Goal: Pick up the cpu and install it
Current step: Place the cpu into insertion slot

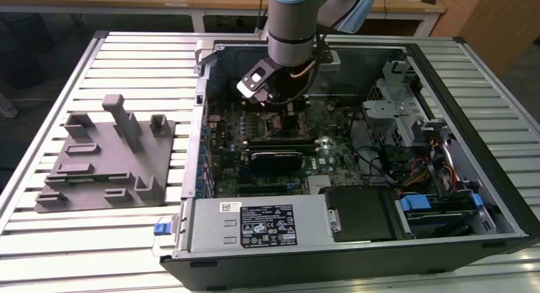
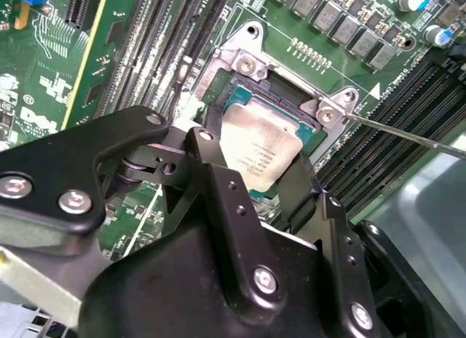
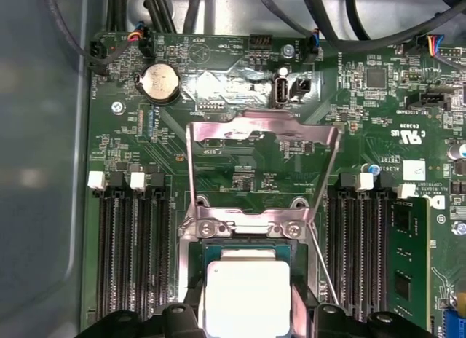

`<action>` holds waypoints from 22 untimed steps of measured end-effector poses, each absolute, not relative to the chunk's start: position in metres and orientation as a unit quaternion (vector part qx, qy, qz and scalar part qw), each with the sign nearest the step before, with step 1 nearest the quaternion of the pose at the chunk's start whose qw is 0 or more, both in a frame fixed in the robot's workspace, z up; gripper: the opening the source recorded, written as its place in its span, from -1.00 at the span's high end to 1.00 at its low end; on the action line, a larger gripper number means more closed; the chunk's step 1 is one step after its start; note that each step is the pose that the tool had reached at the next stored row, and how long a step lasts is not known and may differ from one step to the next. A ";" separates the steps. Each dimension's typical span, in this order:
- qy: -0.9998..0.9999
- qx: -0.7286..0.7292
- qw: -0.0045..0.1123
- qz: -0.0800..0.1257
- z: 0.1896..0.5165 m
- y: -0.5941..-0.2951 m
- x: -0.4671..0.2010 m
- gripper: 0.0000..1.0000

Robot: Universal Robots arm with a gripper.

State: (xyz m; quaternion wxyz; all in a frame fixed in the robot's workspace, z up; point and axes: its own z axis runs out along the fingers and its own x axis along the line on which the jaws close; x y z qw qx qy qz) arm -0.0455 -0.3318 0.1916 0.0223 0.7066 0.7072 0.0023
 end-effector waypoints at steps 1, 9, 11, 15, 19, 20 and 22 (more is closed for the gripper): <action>0.707 0.707 0.022 0.002 0.191 -0.332 -0.046 -0.08; 0.704 0.710 0.020 0.004 0.190 -0.332 -0.046 -0.08; 0.703 0.711 0.020 0.005 0.190 -0.333 -0.046 -0.08; 0.703 0.711 0.019 0.006 0.190 -0.333 -0.046 -0.08; 0.703 0.711 0.018 0.007 0.191 -0.335 -0.046 -0.08; 0.703 0.711 0.018 0.007 0.191 -0.335 -0.046 -0.08; 0.702 0.712 0.017 0.007 0.191 -0.336 -0.046 -0.08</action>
